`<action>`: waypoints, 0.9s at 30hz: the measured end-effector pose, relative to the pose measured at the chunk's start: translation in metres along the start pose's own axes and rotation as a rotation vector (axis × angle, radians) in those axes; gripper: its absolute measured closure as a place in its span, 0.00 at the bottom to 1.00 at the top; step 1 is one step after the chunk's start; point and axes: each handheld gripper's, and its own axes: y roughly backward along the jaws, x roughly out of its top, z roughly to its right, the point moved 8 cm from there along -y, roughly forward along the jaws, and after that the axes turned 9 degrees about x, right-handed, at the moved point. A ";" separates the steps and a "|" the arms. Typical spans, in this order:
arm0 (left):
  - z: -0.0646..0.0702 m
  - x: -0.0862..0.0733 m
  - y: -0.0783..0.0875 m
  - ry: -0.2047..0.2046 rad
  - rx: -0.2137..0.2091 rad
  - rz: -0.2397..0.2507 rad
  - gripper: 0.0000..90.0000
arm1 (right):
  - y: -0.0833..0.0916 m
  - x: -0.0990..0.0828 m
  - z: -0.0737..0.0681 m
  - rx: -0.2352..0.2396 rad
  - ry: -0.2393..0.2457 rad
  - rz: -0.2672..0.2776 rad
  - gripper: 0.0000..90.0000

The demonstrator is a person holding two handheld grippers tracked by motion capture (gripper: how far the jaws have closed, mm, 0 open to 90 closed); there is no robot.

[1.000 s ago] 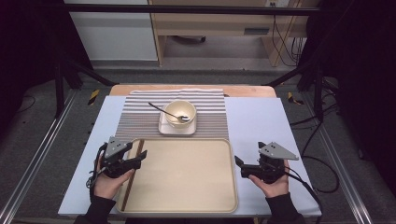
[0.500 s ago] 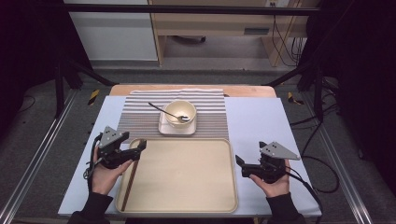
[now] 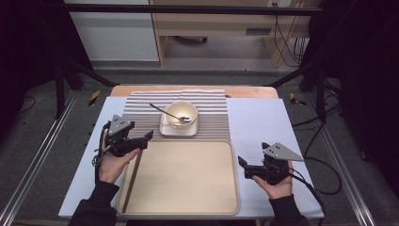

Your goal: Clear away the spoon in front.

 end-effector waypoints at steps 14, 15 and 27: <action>-0.007 0.013 -0.035 0.030 0.018 -0.016 0.22 | -0.001 0.000 -0.001 0.004 -0.006 0.000 0.04; -0.008 0.013 -0.038 0.029 0.019 -0.019 0.22 | -0.001 0.000 -0.001 0.004 -0.004 0.001 0.04; -0.010 0.020 -0.067 0.012 0.033 -0.032 0.22 | 0.000 0.000 0.001 0.003 -0.009 0.002 0.04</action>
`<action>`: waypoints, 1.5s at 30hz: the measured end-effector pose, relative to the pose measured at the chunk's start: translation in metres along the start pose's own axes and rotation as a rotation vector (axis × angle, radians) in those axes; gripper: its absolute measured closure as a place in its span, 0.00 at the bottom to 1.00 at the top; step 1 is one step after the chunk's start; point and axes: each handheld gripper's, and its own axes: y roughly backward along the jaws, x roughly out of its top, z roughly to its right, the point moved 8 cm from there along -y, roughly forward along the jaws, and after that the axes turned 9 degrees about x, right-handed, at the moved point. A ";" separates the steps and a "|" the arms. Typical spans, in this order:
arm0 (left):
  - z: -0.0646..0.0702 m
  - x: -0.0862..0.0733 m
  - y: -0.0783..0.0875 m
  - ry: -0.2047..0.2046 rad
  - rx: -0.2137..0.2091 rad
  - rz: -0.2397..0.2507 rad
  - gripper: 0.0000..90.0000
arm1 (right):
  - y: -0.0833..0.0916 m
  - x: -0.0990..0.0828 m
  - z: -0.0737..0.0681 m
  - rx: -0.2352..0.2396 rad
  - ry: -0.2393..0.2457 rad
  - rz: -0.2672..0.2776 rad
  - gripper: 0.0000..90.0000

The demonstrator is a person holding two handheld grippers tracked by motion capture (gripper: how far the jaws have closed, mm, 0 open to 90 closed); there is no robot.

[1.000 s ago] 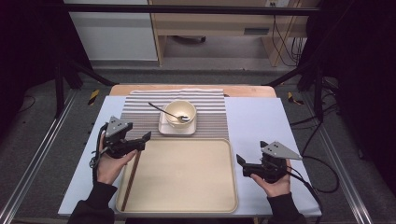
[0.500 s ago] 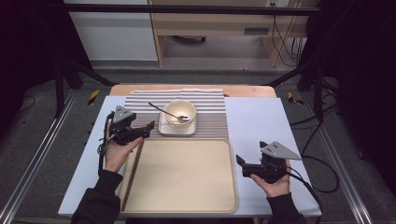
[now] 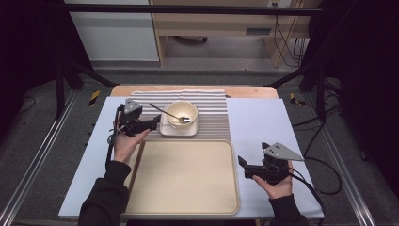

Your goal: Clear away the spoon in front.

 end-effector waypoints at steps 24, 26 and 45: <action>-0.010 0.000 -0.054 0.009 0.031 -0.049 0.24 | -0.002 -0.002 0.002 -0.003 -0.002 -0.009 0.04; -0.010 -0.002 -0.059 0.015 0.037 -0.056 0.24 | -0.002 -0.002 0.002 -0.005 0.001 -0.010 0.04; -0.010 -0.005 -0.084 0.037 0.055 -0.076 0.42 | -0.002 -0.003 0.002 -0.004 0.000 -0.016 0.04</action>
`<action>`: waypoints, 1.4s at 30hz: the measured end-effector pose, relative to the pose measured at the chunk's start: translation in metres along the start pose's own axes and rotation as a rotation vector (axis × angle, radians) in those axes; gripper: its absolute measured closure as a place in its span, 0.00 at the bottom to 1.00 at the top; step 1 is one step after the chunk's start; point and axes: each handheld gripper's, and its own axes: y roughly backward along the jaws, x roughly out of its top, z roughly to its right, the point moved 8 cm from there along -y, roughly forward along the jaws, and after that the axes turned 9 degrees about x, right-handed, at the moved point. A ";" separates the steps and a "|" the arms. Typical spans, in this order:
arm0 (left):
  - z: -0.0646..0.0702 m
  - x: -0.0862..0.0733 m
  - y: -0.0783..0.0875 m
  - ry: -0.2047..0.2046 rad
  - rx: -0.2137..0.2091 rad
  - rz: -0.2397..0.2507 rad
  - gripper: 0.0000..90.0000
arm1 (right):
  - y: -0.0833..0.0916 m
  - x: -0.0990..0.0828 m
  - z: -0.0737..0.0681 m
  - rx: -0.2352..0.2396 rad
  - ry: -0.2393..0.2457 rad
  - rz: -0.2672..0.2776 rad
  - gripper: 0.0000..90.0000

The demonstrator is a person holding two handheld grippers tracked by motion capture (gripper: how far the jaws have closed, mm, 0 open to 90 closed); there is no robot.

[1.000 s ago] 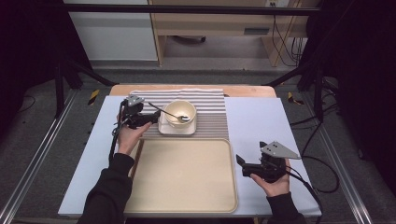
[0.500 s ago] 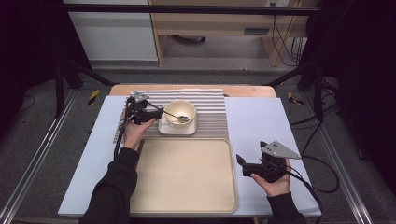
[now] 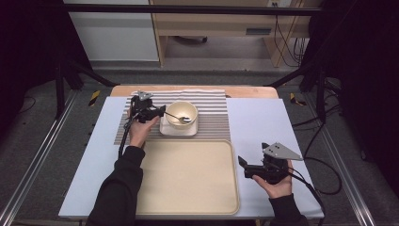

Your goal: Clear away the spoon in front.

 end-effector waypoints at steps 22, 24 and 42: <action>0.012 0.006 0.019 0.052 -0.085 0.004 0.79 | 0.000 0.000 0.001 -0.003 0.002 0.003 0.05; 0.015 0.009 0.024 0.055 -0.094 0.015 0.82 | 0.001 0.001 0.001 -0.003 0.000 0.004 0.05; 0.038 0.022 0.055 0.014 -0.160 0.091 0.98 | 0.003 0.002 0.000 0.000 -0.008 0.014 0.05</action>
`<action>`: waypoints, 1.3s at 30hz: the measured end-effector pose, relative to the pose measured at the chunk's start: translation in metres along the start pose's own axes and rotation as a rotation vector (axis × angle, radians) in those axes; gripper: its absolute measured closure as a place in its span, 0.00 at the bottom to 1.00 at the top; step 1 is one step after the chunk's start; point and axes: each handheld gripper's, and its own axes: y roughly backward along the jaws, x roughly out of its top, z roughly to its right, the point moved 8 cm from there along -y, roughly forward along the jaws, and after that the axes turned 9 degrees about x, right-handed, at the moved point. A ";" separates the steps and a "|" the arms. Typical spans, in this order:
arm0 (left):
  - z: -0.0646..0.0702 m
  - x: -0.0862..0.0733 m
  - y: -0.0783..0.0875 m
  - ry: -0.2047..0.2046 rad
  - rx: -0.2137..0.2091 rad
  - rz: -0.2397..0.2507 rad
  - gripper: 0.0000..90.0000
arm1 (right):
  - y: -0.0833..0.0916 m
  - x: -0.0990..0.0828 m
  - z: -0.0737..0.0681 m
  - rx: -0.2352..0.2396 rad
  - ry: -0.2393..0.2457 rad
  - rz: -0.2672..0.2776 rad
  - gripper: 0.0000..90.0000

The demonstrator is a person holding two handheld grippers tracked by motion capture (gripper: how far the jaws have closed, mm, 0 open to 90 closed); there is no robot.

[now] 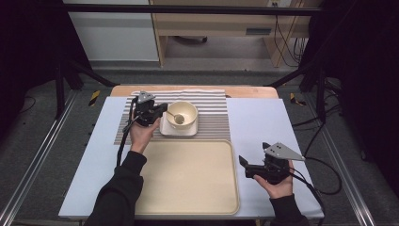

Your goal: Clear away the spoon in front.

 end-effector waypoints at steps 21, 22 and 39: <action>0.005 0.032 0.044 -0.003 -0.015 0.106 0.98 | 0.002 0.002 0.001 -0.005 0.003 0.011 0.05; 0.005 0.032 0.046 -0.001 -0.016 0.106 0.98 | 0.002 0.002 0.001 -0.005 0.001 0.010 0.05; 0.030 0.026 0.090 -0.045 -0.083 0.116 0.98 | 0.003 0.001 0.001 -0.009 0.003 0.007 0.05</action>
